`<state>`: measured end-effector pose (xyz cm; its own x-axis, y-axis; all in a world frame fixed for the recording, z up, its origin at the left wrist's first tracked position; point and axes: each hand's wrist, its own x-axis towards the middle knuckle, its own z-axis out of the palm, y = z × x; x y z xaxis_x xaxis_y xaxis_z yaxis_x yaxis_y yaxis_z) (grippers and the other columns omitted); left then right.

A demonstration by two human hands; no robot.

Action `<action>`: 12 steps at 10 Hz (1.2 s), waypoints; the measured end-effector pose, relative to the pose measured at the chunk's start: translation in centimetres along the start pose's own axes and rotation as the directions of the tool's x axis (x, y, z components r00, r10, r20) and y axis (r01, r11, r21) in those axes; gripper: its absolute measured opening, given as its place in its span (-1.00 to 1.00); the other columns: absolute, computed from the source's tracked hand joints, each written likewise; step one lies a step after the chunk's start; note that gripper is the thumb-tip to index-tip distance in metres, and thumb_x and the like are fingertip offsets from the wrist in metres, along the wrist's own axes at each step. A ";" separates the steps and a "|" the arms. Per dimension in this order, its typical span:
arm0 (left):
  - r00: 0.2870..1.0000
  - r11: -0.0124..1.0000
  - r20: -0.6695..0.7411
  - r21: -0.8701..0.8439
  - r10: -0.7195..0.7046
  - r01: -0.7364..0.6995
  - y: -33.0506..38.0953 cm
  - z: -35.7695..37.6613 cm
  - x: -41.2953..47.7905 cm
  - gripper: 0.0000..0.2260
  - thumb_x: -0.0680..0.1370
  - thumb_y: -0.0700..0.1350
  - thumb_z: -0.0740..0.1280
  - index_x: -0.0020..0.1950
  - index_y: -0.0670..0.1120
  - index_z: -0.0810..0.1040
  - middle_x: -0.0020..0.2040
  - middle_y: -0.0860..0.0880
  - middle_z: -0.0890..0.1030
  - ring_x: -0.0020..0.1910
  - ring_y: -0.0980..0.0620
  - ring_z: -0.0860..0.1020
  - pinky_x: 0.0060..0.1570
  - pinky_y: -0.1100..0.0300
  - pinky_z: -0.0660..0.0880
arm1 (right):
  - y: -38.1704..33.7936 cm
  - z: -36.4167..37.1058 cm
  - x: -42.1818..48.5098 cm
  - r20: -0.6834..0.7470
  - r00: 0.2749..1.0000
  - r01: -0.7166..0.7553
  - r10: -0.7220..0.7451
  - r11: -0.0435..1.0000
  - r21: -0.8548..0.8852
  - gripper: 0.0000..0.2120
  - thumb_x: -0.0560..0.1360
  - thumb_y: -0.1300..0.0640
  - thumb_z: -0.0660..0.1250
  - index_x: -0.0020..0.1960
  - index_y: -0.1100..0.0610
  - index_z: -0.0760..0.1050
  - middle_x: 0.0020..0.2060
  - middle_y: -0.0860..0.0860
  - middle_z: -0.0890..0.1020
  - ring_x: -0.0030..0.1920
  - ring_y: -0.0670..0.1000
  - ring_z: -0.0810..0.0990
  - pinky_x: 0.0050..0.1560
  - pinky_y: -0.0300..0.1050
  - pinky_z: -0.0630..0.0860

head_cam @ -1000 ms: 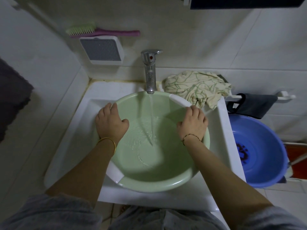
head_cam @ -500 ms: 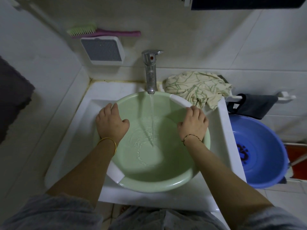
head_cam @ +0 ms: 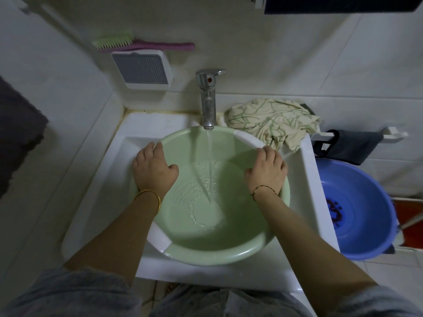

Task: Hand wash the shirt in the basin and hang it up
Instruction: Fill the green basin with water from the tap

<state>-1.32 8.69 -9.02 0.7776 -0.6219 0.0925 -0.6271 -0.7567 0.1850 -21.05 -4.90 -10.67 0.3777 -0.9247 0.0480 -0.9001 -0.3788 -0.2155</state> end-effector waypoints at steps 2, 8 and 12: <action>1.000 1.000 0.003 0.003 -0.001 0.001 0.0 0.0 0.0 -0.37 0.37 -0.08 0.36 0.42 -0.17 0.33 0.42 -0.17 0.35 0.35 -0.20 0.33 0.31 -0.01 0.24 | 0.0 0.0 0.0 0.001 1.000 0.000 0.000 1.000 0.003 -0.48 0.45 0.07 0.31 0.36 0.17 0.29 0.41 0.08 0.29 0.43 0.14 0.19 0.37 0.06 0.13; 1.000 1.000 0.011 0.015 -0.008 0.008 0.1 -0.2 0.0 -0.37 0.37 -0.07 0.35 0.43 -0.16 0.32 0.43 -0.16 0.33 0.36 -0.18 0.31 0.30 0.00 0.24 | 0.0 0.1 0.1 0.000 1.000 0.006 -0.006 1.000 -0.012 -0.47 0.45 0.06 0.31 0.36 0.19 0.29 0.40 0.09 0.29 0.42 0.14 0.20 0.35 0.06 0.14; 1.000 1.000 0.014 0.015 -0.008 0.007 0.0 -0.1 0.0 -0.36 0.38 -0.06 0.35 0.44 -0.16 0.31 0.44 -0.16 0.33 0.37 -0.18 0.31 0.31 0.00 0.23 | 0.1 0.2 0.1 0.001 1.000 0.008 -0.008 1.000 -0.012 -0.47 0.44 0.07 0.31 0.35 0.19 0.30 0.41 0.09 0.29 0.42 0.14 0.20 0.34 0.06 0.15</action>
<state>-1.30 8.69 -8.95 0.7817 -0.6189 0.0769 -0.6219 -0.7641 0.1714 -21.04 -4.98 -10.84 0.3849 -0.9217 0.0488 -0.8995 -0.3864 -0.2038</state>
